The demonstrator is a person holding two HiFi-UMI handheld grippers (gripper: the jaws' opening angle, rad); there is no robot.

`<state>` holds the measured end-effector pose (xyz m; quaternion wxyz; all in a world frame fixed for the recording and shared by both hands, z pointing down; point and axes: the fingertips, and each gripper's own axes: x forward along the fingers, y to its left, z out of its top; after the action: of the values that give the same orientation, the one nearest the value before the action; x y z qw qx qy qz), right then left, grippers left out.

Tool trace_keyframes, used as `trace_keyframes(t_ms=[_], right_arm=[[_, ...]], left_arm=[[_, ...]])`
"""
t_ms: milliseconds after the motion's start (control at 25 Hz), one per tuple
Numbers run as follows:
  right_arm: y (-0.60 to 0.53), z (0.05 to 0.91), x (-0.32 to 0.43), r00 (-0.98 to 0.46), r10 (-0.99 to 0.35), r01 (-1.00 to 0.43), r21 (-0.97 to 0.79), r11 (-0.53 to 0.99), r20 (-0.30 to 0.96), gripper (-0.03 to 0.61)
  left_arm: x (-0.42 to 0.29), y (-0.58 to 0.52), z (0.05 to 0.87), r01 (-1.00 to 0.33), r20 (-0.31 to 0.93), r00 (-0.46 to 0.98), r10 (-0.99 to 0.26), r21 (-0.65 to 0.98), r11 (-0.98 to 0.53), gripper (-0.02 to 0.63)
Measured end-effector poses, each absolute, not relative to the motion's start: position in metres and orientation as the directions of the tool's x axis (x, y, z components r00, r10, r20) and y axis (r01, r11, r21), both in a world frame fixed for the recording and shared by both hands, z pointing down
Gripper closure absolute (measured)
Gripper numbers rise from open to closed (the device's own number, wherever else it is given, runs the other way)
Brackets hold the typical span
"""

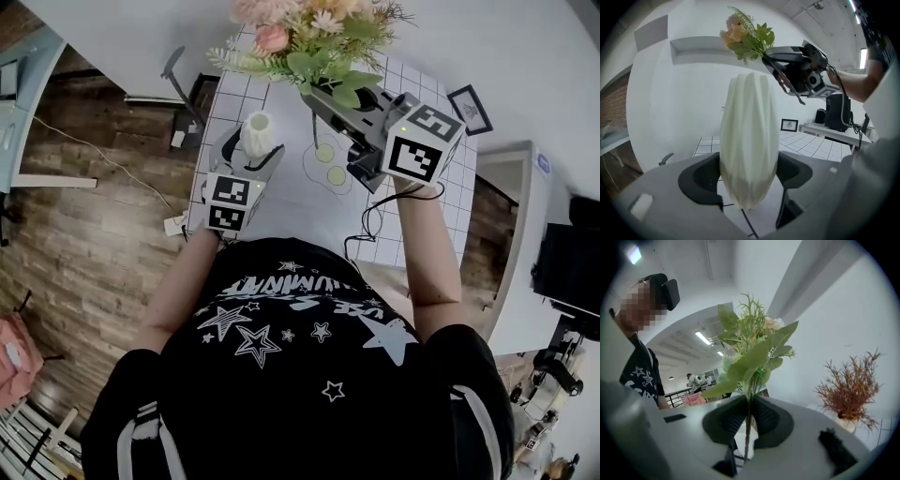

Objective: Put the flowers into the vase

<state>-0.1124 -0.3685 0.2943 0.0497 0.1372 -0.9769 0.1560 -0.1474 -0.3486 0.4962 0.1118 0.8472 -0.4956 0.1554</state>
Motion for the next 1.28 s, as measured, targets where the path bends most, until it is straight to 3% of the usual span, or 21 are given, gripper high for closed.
trace_keyframes(t_ms=[600,1080,1280], right_arm=[[-0.373,0.248,-0.179,-0.968,-0.230,-0.210,-0.179,0.961,-0.102,0.532],[-0.361,0.310,-0.162,-0.957,-0.288,-0.276,-0.211,0.938,-0.030,0.528],[-0.348,0.333,-0.160,-0.956,-0.286,-0.291,-0.141,0.946,0.059,0.526]], left_arm=[[-0.147,-0.350,0.496,-0.862,0.378,0.478,-0.793,0.029,-0.506,0.255],[-0.147,-0.349,0.496,-0.861,0.369,0.479,-0.796,0.022,-0.508,0.255],[-0.147,-0.349,0.496,-0.862,0.369,0.477,-0.798,0.020,-0.506,0.255]])
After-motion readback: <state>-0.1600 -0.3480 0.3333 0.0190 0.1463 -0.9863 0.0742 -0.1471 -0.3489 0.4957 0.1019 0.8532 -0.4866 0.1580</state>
